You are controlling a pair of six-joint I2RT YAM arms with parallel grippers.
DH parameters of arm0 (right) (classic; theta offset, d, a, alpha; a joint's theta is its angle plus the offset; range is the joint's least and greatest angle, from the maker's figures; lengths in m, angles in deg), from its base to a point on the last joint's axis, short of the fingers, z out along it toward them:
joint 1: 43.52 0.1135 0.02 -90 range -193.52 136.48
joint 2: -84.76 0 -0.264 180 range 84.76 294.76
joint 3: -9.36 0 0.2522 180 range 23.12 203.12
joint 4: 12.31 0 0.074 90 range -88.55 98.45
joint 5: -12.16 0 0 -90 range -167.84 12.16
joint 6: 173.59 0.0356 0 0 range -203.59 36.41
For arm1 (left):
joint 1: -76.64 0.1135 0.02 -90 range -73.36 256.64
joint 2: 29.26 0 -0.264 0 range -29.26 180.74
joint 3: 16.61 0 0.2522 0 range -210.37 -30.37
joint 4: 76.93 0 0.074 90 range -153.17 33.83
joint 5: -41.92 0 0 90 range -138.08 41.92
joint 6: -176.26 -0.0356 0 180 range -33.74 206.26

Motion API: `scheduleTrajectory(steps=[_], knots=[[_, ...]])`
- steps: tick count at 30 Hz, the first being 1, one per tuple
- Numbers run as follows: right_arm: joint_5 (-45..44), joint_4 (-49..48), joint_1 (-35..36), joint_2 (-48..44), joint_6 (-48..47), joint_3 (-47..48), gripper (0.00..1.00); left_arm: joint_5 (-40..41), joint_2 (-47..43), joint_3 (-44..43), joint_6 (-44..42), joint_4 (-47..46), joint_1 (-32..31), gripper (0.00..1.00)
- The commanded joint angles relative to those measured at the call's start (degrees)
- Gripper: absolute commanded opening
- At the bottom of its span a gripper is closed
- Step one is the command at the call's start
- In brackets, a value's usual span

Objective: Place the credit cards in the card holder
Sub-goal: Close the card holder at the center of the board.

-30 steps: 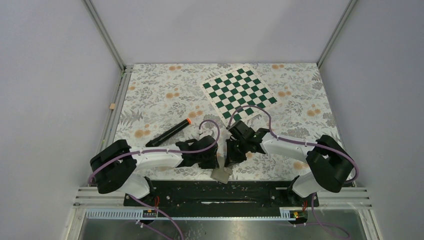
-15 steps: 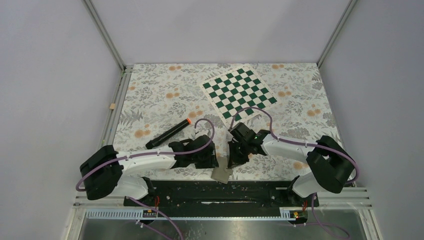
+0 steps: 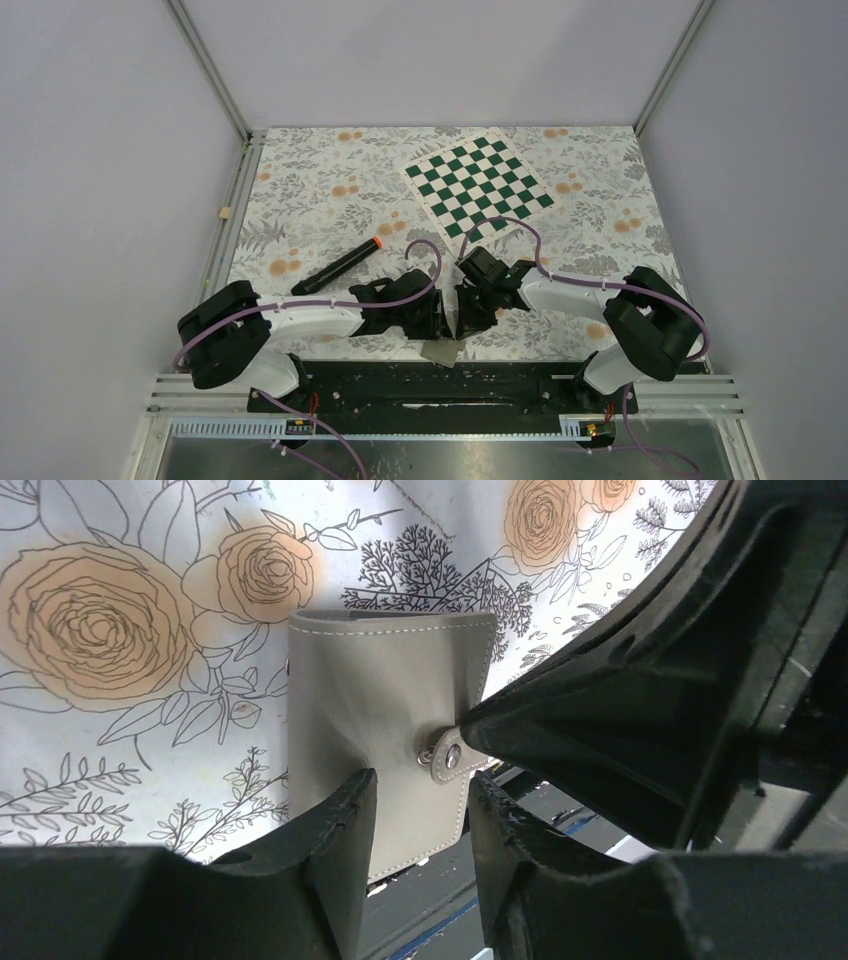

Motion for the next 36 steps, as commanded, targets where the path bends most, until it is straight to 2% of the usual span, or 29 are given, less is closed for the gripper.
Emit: scheduleTrajectory(steps=[1,5,14,28,36], knots=[[-1.04,-0.45,0.29,0.45,-0.45,-0.53,0.00,-2.60,1.74,-0.52,-0.32,-3.71,-0.22,0.38],[-0.90,-0.40,0.29,-0.02,-0.32,-0.44,0.00,-3.01,2.56,-0.39,-0.20,-5.02,-0.20,0.29],[-0.96,-0.51,0.27,-1.34,-0.20,-0.42,0.00,-3.53,2.57,-0.62,-0.40,-6.04,-0.23,0.00],[-2.48,-0.55,0.29,-6.11,-0.63,-1.10,0.00,0.01,-1.36,-2.90,-2.99,-1.79,-0.42,0.00],[-1.74,-1.49,0.27,-5.23,-0.69,-0.77,0.00,1.93,-1.14,-4.16,-4.16,1.34,-0.66,0.00]])
